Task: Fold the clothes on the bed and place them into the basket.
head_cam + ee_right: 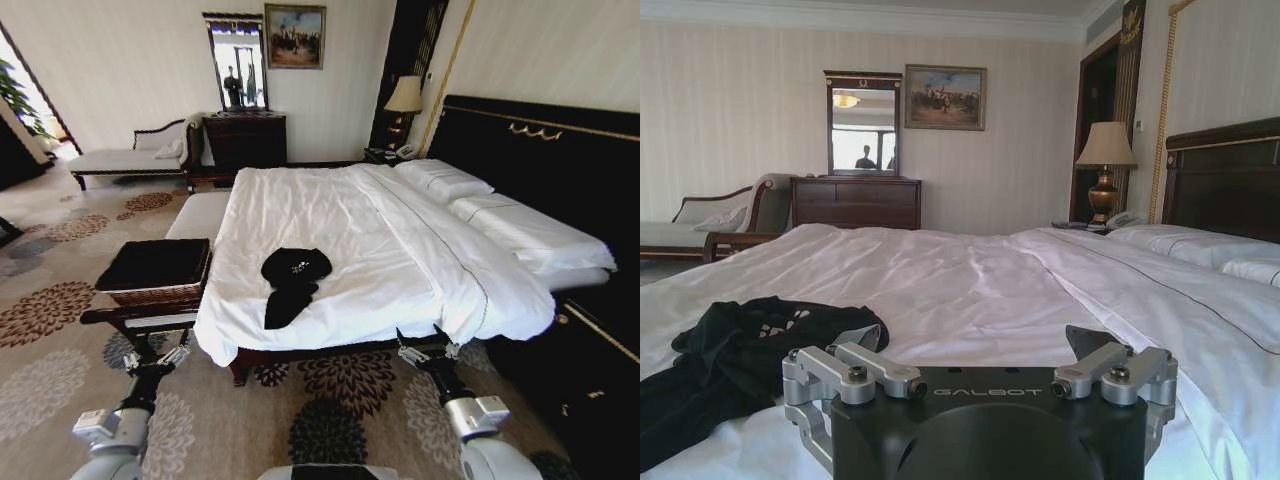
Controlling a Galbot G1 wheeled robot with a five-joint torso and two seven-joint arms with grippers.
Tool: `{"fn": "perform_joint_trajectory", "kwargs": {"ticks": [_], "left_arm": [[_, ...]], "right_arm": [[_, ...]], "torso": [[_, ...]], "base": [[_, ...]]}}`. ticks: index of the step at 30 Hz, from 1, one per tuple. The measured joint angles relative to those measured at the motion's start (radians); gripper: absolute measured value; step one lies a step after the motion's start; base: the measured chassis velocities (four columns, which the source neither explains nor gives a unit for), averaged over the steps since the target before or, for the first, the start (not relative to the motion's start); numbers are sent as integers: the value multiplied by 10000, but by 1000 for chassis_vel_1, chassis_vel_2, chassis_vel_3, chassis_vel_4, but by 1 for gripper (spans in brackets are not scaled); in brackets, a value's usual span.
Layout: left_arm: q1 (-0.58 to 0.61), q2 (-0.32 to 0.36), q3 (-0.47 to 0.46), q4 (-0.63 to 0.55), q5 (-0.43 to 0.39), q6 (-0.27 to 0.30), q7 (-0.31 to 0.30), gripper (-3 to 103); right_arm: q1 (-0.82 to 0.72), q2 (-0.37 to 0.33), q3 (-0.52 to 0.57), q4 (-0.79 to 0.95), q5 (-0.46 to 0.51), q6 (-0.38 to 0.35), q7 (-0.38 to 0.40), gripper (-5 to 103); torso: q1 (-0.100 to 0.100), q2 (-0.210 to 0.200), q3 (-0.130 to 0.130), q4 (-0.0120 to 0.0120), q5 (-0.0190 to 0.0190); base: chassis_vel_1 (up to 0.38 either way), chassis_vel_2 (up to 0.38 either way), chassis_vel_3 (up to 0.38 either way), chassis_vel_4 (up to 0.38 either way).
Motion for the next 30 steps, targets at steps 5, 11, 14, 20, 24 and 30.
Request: {"fn": "perform_joint_trajectory", "kwargs": {"ticks": [5, 11, 14, 20, 24, 30], "left_arm": [[25, -34, -6, -2, -1, -15, 0, 97], [31, -29, -25, -7, -12, -35, -1, 97], [51, -23, -46, 15, -31, -60, -1, 97], [46, 19, -46, 94, -58, -71, -2, 97], [18, 19, -7, 106, -58, -71, -4, 97], [11, 15, 24, 127, -48, -71, -7, 97]], "right_arm": [[-26, 2, 35, 13, -80, 48, 0, 100], [-24, 55, 28, -1, -249, 99, 87, 100], [-48, 85, 18, -3, -256, 112, 112, 100], [-49, 112, -19, -25, -214, 141, 173, 100], [-48, 116, -28, -67, -212, 227, 174, 100], [-28, 121, -38, -119, -219, 242, 173, 100]], "torso": [[-2, 0, -1, 0, -1], [0, -1, 0, -1, 0], [1, -1, 0, 0, 0], [-1, 0, -2, 0, -1], [-4, 2, -3, -1, -1], [-3, 2, -2, -1, -2]], "base": [[-109, 55, 104, -57], [-135, 90, 120, -103], [-94, 100, 94, -99], [-62, 71, 67, -69], [-91, 67, 67, -55], [-158, 78, 154, -83]]}}
